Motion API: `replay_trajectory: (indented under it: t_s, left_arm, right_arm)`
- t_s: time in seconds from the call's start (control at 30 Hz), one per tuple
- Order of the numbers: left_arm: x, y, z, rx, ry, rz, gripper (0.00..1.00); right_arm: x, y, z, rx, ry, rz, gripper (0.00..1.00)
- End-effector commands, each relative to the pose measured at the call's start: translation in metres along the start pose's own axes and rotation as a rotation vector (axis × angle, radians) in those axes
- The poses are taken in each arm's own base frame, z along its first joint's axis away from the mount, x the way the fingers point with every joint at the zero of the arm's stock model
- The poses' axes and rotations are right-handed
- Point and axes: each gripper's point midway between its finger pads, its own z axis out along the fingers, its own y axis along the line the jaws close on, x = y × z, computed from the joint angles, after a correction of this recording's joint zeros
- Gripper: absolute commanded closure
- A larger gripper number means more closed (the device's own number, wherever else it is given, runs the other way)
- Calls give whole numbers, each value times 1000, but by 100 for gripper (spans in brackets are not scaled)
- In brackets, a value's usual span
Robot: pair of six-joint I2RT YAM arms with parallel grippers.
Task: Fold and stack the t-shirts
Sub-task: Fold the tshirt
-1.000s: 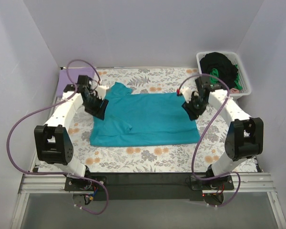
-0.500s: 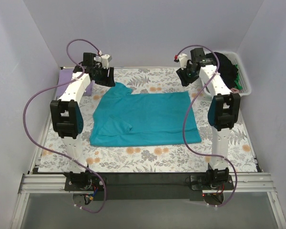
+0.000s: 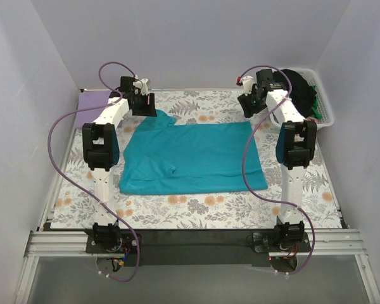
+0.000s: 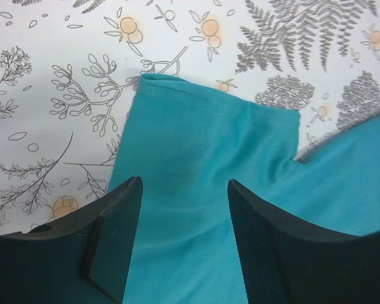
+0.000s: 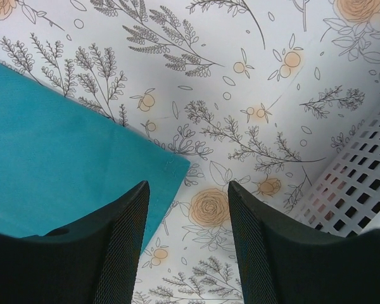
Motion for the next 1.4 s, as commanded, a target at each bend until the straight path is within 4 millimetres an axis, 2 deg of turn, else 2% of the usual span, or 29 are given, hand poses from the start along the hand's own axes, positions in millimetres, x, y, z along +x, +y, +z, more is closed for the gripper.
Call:
replay_trajectory:
  t_s: [0.0, 0.33, 0.5, 0.7, 0.83, 0.93, 1.1, 1.17, 1.37]
  left_arm:
    - [-24, 5, -3, -34, -60, -21, 44]
    - [-25, 12, 4, -63, -68, -29, 44]
    - [-26, 11, 6, -52, -71, -30, 44]
    - [-30, 11, 10, -47, -81, -40, 43]
    - [-32, 13, 17, -41, -82, -60, 43]
    - [-38, 12, 21, -36, -98, -65, 43]
    - [-32, 18, 39, -33, -82, -81, 43]
    - [-30, 20, 42, -39, -75, -90, 43]
    - [-14, 20, 51, -21, -32, -99, 43]
  right_arm:
    - [5, 3, 12, -46, -17, 17, 41]
    - [28, 21, 30, -130, 22, 62, 46]
    - [40, 21, 39, -135, 50, 80, 50]
    - [42, 17, 46, -136, 52, 97, 51]
    - [45, 18, 48, -150, 54, 108, 62]
    - [47, 22, 46, -165, 56, 111, 74]
    - [46, 24, 44, -174, 49, 110, 95]
    - [47, 26, 44, -181, 51, 107, 99]
    - [47, 28, 42, -190, 51, 106, 99]
